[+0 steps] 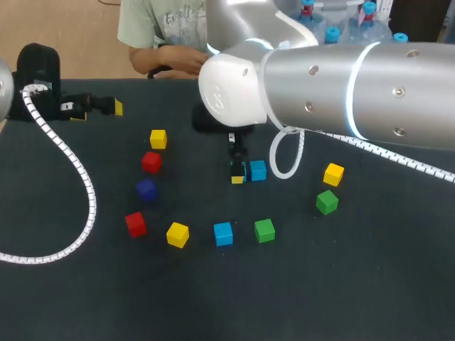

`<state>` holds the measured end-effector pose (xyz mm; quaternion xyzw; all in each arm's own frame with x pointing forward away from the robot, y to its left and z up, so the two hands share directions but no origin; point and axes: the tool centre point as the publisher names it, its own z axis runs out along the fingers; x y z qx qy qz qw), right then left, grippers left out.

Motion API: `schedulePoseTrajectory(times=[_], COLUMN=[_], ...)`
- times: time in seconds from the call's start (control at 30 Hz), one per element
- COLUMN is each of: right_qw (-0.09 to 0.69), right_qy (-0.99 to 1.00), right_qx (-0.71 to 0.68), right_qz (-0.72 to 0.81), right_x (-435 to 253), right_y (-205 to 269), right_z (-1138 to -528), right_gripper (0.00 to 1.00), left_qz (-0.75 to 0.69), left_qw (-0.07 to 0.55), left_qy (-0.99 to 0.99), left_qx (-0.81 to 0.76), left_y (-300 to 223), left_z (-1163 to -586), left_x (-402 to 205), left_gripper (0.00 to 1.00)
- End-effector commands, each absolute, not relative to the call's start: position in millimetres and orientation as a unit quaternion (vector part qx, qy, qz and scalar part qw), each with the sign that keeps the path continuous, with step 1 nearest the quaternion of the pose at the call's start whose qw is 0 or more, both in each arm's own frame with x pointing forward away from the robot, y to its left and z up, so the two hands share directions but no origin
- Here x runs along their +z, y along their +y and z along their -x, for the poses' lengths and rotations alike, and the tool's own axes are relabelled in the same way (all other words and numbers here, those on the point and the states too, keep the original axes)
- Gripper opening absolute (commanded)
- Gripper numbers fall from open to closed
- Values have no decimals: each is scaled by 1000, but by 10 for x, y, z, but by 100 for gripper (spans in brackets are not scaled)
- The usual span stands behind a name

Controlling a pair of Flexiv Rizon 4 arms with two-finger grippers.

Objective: Place the blue cubes, place green cubes on the blue cubes, place the yellow cubes on the green cubes, then place the red cubes on the yellow cubes, and place purple cube on the red cubes.

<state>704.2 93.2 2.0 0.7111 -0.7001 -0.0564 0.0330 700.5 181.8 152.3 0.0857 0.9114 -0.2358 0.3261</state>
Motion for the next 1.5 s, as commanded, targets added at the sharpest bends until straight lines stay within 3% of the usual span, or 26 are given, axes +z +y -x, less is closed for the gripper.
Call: schedulePoseTrajectory(times=[0.03,0.47,1.2,1.5], right_qw=[6,-59,-109,-190], right_qy=[-706,-732,-779,-766], right_qx=[-51,-25,-56,-165], right_qz=[-706,-679,-615,-592], right_x=[156,696,713,695], right_y=[806,210,-849,-1256], right_z=[-6978,-6772,-6526,-6449], right_gripper=[100,100,100,100], left_qz=[-87,-87,-87,-87], left_qw=[329,329,329,329], left_qy=[909,909,909,909], left_qx=[-240,-240,-240,-240], left_y=[1835,1835,1835,1835], left_z=[-7001,-7001,-7001,-7001], left_x=[1507,1507,1507,1507], left_gripper=[100,100,100,100])
